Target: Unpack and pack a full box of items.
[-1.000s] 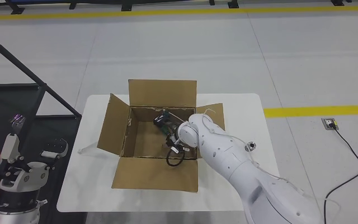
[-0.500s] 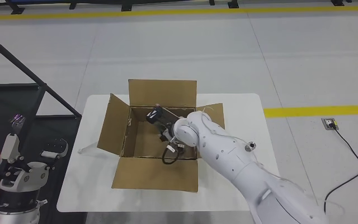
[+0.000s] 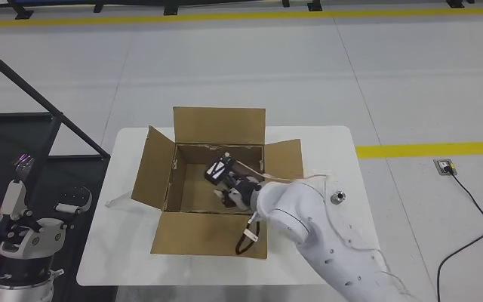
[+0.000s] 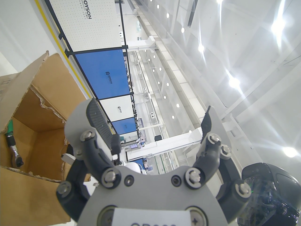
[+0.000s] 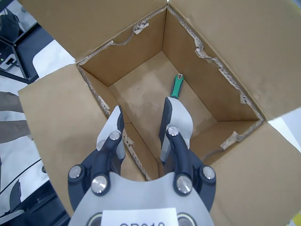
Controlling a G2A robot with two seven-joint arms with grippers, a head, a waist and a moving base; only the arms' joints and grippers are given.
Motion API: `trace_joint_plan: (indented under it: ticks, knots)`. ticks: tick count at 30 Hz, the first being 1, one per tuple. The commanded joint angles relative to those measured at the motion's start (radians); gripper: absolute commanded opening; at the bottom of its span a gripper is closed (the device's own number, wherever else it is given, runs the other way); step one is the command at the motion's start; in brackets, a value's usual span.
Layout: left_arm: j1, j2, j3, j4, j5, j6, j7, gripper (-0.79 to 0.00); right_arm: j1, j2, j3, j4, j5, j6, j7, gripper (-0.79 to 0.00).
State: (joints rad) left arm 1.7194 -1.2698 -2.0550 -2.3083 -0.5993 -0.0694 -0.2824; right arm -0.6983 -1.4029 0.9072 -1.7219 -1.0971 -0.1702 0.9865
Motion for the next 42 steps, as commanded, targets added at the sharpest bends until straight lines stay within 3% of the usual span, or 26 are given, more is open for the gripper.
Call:
trace_joint_plan:
  ticks: [1, 18, 21, 27, 33, 42]
  knots:
    - [0.0, 0.0, 0.0, 0.0, 0.0, 0.0, 0.0, 0.0, -0.054, 0.011, 0.03, -0.089, -0.044, 0.012, 0.015, 0.0]
    - [0.0, 0.0, 0.0, 0.0, 0.0, 0.0, 0.0, 0.0, -0.054, 0.011, 0.03, -0.089, -0.044, 0.012, 0.015, 0.0]
    - [0.0, 0.0, 0.0, 0.0, 0.0, 0.0, 0.0, 0.0, -0.071, 0.012, 0.042, -0.093, -0.042, 0.012, -0.032, 0.0]
    - [0.0, 0.0, 0.0, 0.0, 0.0, 0.0, 0.0, 0.0, -0.163, 0.032, 0.12, -0.23, -0.096, -0.033, -0.137, 0.0]
    - [0.0, 0.0, 0.0, 0.0, 0.0, 0.0, 0.0, 0.0, -0.333, 0.059, 0.273, -0.348, -0.218, -0.012, -0.33, 0.0]
    - [0.0, 0.0, 0.0, 0.0, 0.0, 0.0, 0.0, 0.0, -0.366, 0.063, 0.308, -0.369, -0.226, 0.016, -0.336, 0.0]
